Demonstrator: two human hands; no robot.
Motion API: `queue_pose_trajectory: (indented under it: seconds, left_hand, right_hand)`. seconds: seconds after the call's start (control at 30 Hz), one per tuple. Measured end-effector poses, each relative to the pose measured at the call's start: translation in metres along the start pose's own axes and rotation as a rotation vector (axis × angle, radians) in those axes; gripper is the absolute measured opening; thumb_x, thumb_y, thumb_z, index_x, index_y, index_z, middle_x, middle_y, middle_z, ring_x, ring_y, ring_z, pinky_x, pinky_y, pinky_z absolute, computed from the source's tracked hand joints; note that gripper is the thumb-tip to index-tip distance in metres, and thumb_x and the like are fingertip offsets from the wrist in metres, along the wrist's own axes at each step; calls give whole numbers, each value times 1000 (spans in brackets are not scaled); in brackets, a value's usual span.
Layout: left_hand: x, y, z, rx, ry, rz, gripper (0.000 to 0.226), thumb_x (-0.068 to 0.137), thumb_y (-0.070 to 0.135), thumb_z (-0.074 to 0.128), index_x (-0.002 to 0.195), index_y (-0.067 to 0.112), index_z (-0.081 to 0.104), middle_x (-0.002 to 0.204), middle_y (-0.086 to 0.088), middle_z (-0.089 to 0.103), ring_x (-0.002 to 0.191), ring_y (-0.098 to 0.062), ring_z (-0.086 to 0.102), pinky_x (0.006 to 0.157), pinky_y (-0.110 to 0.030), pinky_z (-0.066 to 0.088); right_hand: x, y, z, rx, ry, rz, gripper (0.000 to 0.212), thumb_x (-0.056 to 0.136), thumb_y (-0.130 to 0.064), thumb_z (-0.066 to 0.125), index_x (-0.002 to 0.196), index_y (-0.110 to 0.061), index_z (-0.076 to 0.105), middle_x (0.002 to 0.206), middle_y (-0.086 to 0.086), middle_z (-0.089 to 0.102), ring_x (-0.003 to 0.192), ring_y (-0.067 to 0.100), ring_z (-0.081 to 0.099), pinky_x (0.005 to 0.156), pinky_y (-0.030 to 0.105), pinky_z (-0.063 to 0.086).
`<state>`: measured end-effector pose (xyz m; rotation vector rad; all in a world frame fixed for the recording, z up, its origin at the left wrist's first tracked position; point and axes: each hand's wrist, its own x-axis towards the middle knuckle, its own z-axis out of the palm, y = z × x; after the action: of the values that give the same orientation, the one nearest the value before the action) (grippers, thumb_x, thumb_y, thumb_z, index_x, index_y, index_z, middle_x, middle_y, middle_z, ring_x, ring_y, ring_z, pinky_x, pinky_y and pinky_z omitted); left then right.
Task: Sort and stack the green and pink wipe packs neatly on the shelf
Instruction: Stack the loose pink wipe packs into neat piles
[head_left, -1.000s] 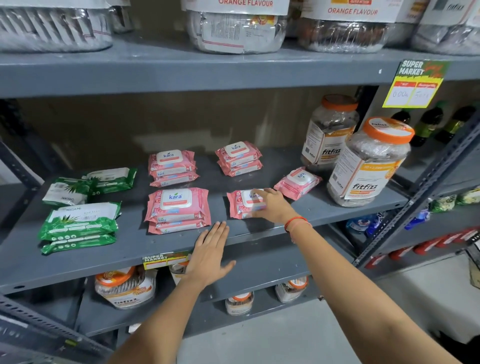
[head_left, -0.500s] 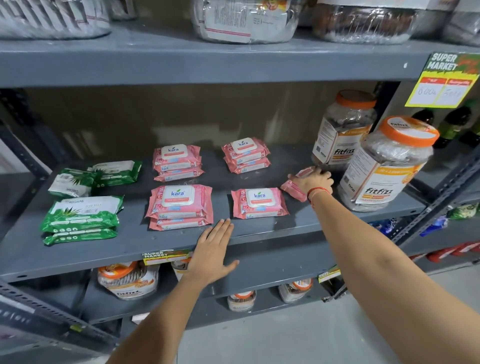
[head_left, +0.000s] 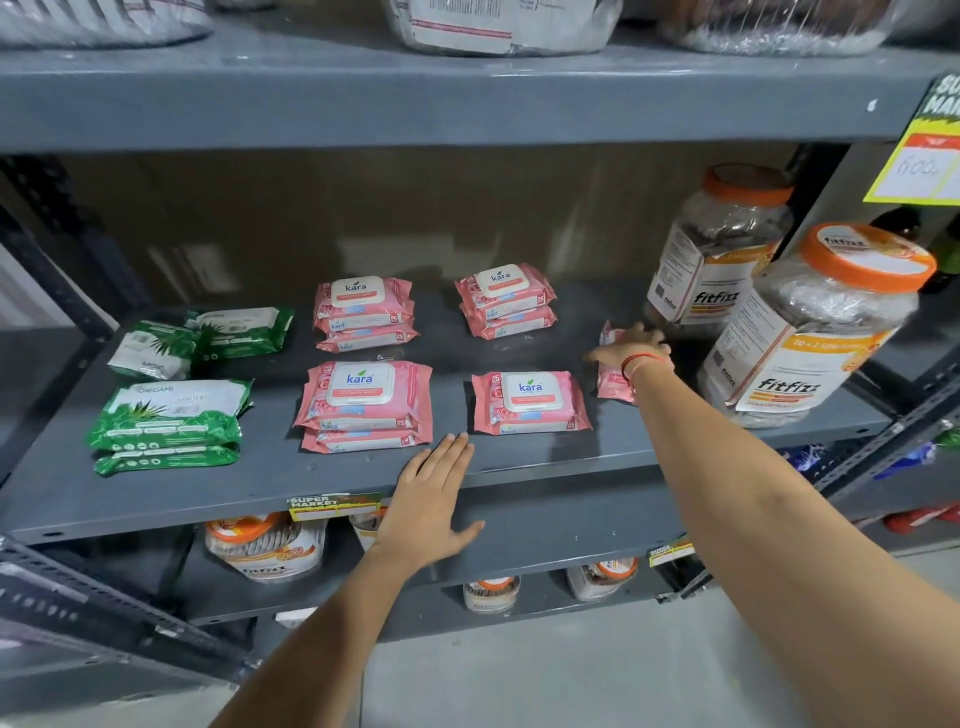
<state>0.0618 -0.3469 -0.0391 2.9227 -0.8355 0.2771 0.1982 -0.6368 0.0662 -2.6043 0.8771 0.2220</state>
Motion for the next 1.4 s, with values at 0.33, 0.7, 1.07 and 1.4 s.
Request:
queue_pose_trajectory:
  seconds: [0.33,0.7,1.07,1.4]
  left_hand:
    - [1,0,-3,34,-16,-1,87,74,64,40,140,8,34,146,-10,37,134,-24,33,108,-43,24]
    - [0,-1,-2,63,-37,6,88,75,64,40,141,7,32,147,-10,34,135,-23,30,108,-43,21]
    - [0,-1,-4,57,-58,9,91,71,65,42,141,7,33,146,-10,35,135,-23,32,108,-42,22]
    - [0,-1,-4,71,-49,11,92,70,66,48,140,7,35,145,-10,38,134,-24,34,107,-43,23]
  right_hand:
    - [-11,4,-3,93,130,-33,75,80,-42,65,140,-10,33,141,20,36,130,39,39,100,46,41]
    - [-104,-30,25,52,139,-375,70,77,-50,68,132,-13,44,135,17,41,124,36,44,100,45,43]
    - [-111,-42,16,-109,136,-288,90,76,-72,54,136,-7,39,136,14,43,127,30,42,99,40,41]
    - [-101,-46,6,-243,-48,-494,69,76,-52,69,129,-13,46,132,12,49,123,31,44,103,43,40]
